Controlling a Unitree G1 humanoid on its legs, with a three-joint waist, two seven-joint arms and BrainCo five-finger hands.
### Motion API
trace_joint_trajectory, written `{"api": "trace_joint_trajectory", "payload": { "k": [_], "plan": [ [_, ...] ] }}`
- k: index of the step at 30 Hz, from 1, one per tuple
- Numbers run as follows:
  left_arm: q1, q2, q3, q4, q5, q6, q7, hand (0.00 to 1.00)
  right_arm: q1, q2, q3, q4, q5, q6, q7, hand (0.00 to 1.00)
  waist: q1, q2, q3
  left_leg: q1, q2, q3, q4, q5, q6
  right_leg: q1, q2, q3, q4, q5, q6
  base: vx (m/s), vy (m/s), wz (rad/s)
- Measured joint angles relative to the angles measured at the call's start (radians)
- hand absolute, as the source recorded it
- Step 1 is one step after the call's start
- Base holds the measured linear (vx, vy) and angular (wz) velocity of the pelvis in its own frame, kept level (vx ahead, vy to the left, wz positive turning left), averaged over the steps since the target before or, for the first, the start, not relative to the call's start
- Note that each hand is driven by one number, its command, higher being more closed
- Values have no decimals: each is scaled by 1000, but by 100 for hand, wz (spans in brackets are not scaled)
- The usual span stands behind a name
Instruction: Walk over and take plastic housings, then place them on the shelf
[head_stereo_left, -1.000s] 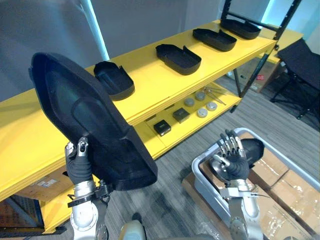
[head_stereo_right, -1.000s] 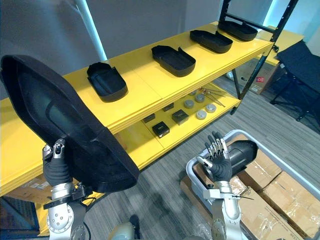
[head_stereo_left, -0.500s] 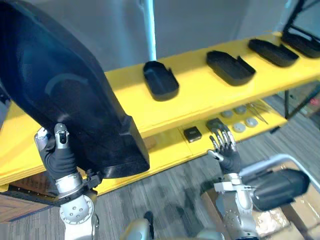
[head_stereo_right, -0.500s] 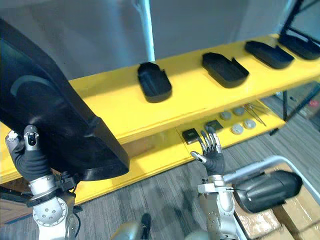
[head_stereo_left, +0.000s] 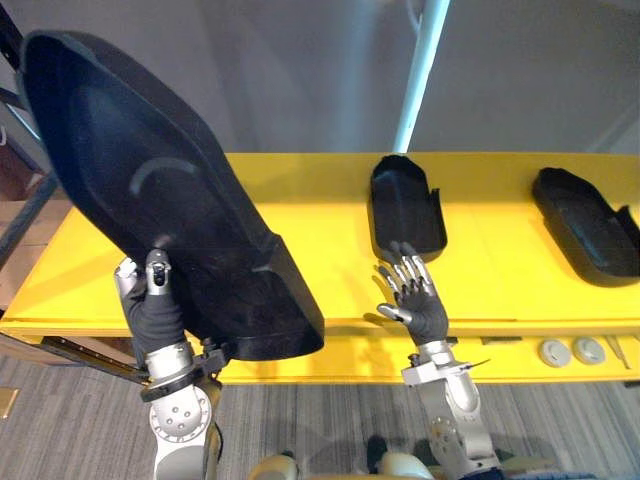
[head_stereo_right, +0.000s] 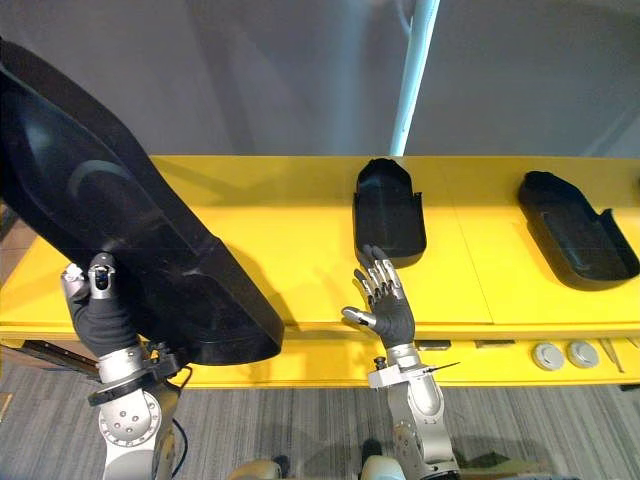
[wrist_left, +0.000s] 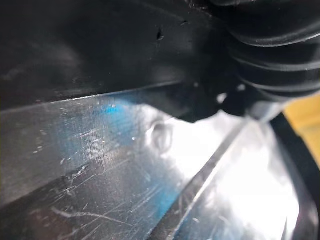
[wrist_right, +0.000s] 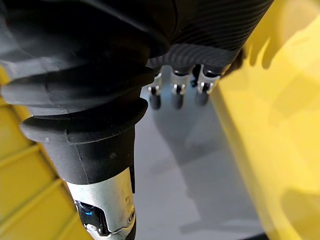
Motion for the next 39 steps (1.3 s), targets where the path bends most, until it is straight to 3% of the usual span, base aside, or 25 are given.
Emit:
{"api": "trace_joint_trajectory", "payload": {
  "k": [2,5,7,11,16,22,25,27,29,30,33,37,39],
  "plan": [
    [1,0,-3,0,0,-1,-2,100,13,7,-21,-5,9,5,1,0,-4,-2,-1,14,5,33,-1,1,0,30,0,0,-19,0,-1,104,-8,-3],
    [-5,5,-37,2,-6,-5,-24,100,71,25,-56,-34,8,28,1,0,-36,-22,1,8,-9,221,-7,42,0,83,-44,-71,-51,0,-1,23,46,65],
    [-23,9,-79,6,-11,-30,-70,100,107,45,-91,-43,5,26,-6,0,-62,-31,1,9,-11,359,-33,62,39,128,-73,-162,-64,-1,-1,-18,49,113],
    [-43,35,-64,9,-35,-50,-85,100,105,57,-101,-43,-37,-12,-26,0,-38,-34,-2,14,-44,348,-78,97,39,125,-97,-164,-62,-13,12,-50,35,26],
    [-42,44,-49,10,-33,-39,-85,100,105,56,-139,-54,-84,-30,-68,0,-45,-31,-2,48,-50,379,-126,120,40,121,-97,-136,-63,-14,15,-30,19,-15],
    [-40,46,-4,10,36,25,-76,100,111,55,-161,-207,-190,-46,-132,0,-84,-17,-11,70,-31,444,-139,121,38,96,-73,-74,-73,-6,16,32,-4,-35],
    [-41,65,44,10,86,62,-63,100,109,51,-182,-267,-189,-47,-119,0,-84,-19,-10,64,-20,456,-110,109,37,82,-51,-23,-88,8,11,45,-24,-40],
    [-37,72,90,16,92,108,-41,100,99,37,-182,-288,-154,-46,-81,0,-77,-28,-3,18,-18,393,26,78,66,87,-49,29,-97,15,7,26,-66,-72],
    [-35,64,120,16,92,151,-15,100,83,10,-178,-310,-118,-44,-48,0,-70,-13,2,9,-13,346,88,57,73,92,-47,67,-105,27,5,18,-17,-77],
    [-35,63,132,16,92,166,-8,100,78,-8,-179,-339,-112,-44,-41,0,-68,13,3,13,-5,346,87,42,64,89,-41,81,-114,34,6,-7,38,-39],
    [-68,75,151,32,92,201,-12,100,70,-43,-205,-361,-115,-41,-45,0,-86,36,0,31,-1,349,-3,41,63,58,-27,88,-121,50,9,-23,24,-12],
    [-164,175,246,155,76,266,-14,100,63,-49,-221,-375,-93,-35,-27,0,-87,31,6,67,3,356,-80,53,37,59,-16,96,-149,67,13,-56,11,-9],
    [-209,228,282,235,-3,310,-37,100,63,-50,-208,-410,-95,-17,-1,0,-85,32,6,65,-1,379,-85,56,34,58,-21,109,-169,81,16,-46,20,-18]
  ]
}}
